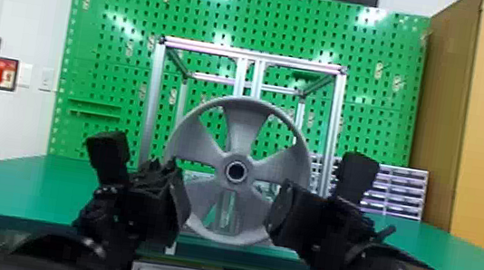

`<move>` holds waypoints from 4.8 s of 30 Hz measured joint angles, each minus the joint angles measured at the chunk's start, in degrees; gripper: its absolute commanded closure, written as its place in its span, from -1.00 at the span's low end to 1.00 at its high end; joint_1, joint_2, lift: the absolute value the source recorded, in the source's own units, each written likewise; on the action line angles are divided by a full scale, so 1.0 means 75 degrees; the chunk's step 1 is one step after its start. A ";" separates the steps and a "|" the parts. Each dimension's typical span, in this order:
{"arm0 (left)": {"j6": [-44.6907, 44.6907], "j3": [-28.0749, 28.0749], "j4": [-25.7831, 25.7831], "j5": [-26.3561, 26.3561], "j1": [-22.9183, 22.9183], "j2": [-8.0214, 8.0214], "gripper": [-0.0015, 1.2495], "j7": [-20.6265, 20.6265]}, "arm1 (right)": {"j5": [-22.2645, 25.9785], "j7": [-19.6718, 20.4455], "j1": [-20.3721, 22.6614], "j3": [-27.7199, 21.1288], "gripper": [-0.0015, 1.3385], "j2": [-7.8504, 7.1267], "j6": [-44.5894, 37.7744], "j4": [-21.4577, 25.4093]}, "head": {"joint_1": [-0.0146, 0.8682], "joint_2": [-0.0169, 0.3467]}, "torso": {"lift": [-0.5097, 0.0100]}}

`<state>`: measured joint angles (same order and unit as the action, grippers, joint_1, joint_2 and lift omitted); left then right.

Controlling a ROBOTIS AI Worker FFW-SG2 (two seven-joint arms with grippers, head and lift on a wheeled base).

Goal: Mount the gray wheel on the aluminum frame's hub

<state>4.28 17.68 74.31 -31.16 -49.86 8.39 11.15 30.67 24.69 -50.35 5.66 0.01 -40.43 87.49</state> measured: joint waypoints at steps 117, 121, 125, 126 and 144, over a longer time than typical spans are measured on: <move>0.1036 -0.0871 0.4114 0.1215 0.3463 0.1084 -0.97 0.0141 | -0.0391 -0.0794 0.3746 -0.0413 -1.00 -0.0570 0.1128 0.3738 | -0.98 -0.87 | -0.96; 0.1111 -0.0988 0.4301 0.1463 0.3910 0.1164 -0.97 0.0107 | -0.0822 -0.0958 0.4237 -0.0342 -1.00 -0.0678 0.1410 0.3825 | -0.98 -0.87 | -0.96; 0.1126 -0.1186 0.4337 0.1828 0.4244 0.1189 -0.97 -0.0279 | -0.1222 -0.1169 0.4679 -0.0268 -1.00 -0.0828 0.1676 0.3833 | -0.98 -0.87 | -0.96; 0.1127 -0.1252 0.4313 0.1938 0.4335 0.1189 -0.97 -0.0403 | -0.1356 -0.1251 0.4814 -0.0250 -1.00 -0.0867 0.1763 0.3830 | -0.98 -0.87 | -0.96; 0.0275 -0.2613 0.3688 0.2895 0.6135 0.0716 -0.96 -0.2202 | -0.2626 -0.2282 0.6673 -0.0286 -1.00 -0.0646 0.3775 0.2861 | -0.98 -0.87 | -0.96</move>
<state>6.34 -1.92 101.96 -9.45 -3.85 13.75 -5.36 10.98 7.57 -0.30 3.52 -4.84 -12.12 108.94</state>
